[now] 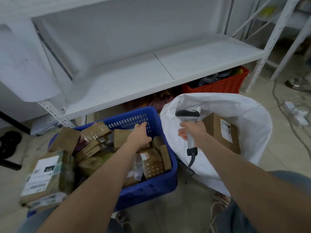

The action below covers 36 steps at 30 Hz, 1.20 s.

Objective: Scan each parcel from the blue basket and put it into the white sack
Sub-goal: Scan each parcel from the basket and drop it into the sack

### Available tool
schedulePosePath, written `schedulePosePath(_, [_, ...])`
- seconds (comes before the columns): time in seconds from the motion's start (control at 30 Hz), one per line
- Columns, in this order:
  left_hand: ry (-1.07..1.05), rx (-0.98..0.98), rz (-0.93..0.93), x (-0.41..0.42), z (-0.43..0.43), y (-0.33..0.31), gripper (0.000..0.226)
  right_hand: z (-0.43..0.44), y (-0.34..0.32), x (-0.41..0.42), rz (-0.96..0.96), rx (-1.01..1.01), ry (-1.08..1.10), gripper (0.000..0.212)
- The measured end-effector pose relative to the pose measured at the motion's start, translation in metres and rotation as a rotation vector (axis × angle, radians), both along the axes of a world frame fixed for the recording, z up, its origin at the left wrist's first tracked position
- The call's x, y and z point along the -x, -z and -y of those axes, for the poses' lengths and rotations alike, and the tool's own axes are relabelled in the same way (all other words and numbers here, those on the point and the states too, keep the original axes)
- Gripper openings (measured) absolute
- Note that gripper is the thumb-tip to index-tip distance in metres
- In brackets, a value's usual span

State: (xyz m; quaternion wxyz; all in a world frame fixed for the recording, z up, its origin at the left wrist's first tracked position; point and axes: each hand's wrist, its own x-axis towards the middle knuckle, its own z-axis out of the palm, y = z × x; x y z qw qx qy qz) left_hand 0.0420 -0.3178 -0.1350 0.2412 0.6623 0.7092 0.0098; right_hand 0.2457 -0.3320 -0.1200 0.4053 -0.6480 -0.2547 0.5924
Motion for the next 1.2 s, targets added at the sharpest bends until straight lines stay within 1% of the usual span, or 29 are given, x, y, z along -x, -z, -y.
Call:
schedulePosePath(0.07, [0.010,0.031,-0.043,0.027,0.022,-0.006,0.064,0.019,-0.013,0.024,0.011,-0.032,-0.067,0.004])
schedulePosePath(0.17, [-0.045,0.035,-0.035,0.066,0.057,-0.013,0.065,0.040,-0.021,0.064,0.028,-0.049,-0.145,0.014])
schedulePosePath(0.23, [-0.101,0.032,-0.027,0.090,0.080,-0.022,0.061,0.047,-0.024,0.098,0.035,-0.031,-0.206,0.012])
schedulePosePath(0.3, [-0.158,0.020,-0.020,0.113,0.095,-0.023,0.057,0.053,-0.026,0.135,0.033,-0.019,-0.261,0.016])
schedulePosePath(0.37, [-0.204,-0.009,-0.010,0.136,0.107,-0.024,0.060,0.057,-0.028,0.169,0.045,-0.014,-0.323,0.021])
schedulePosePath(0.4, [-0.237,-0.013,-0.001,0.149,0.113,-0.024,0.061,0.060,-0.028,0.186,0.049,-0.016,-0.346,0.018])
schedulePosePath(0.47, [-0.326,-0.038,-0.003,0.177,0.121,-0.025,0.057,0.067,-0.027,0.220,0.062,-0.031,-0.389,0.013])
schedulePosePath(0.53, [-0.427,-0.078,-0.056,0.209,0.128,-0.026,0.052,0.071,-0.024,0.252,0.073,-0.049,-0.431,0.011])
schedulePosePath(0.6, [-0.573,-0.136,-0.134,0.242,0.133,-0.026,0.052,0.072,-0.020,0.283,0.062,-0.043,-0.477,0.009])
schedulePosePath(0.67, [-0.733,-0.133,-0.156,0.273,0.137,-0.023,0.055,0.071,-0.015,0.311,0.049,-0.009,-0.520,0.009])
schedulePosePath(0.7, [-0.819,-0.112,-0.132,0.289,0.137,-0.017,0.055,0.071,-0.011,0.324,0.048,0.013,-0.545,0.012])
schedulePosePath(0.8, [-1.030,-0.066,0.016,0.325,0.139,-0.004,0.052,0.075,0.003,0.355,0.030,0.071,-0.599,0.023])
schedulePosePath(0.83, [-1.049,-0.040,0.072,0.332,0.140,0.001,0.050,0.076,0.008,0.362,0.022,0.086,-0.610,0.026])
schedulePosePath(0.93, [-1.017,-0.003,0.203,0.335,0.143,0.008,0.043,0.082,0.017,0.373,-0.029,0.115,-0.677,0.029])
schedulePosePath(1.0, [-1.011,-0.030,0.237,0.330,0.142,0.009,0.041,0.084,0.020,0.371,-0.047,0.120,-0.702,0.028])
schedulePosePath(1.07, [-1.013,-0.110,0.290,0.320,0.140,0.003,0.039,0.084,0.021,0.363,-0.054,0.108,-0.658,0.030])
schedulePosePath(1.1, [-1.028,-0.159,0.364,0.314,0.138,-0.003,0.038,0.082,0.020,0.356,-0.058,0.093,-0.617,0.032])
schedulePosePath(1.17, [-1.073,-0.230,0.610,0.302,0.132,-0.013,0.033,0.076,0.012,0.338,-0.055,0.045,-0.547,0.035])
schedulePosePath(1.2, [-1.087,-0.235,0.738,0.293,0.129,-0.020,0.026,0.073,0.005,0.327,-0.055,0.015,-0.511,0.033])
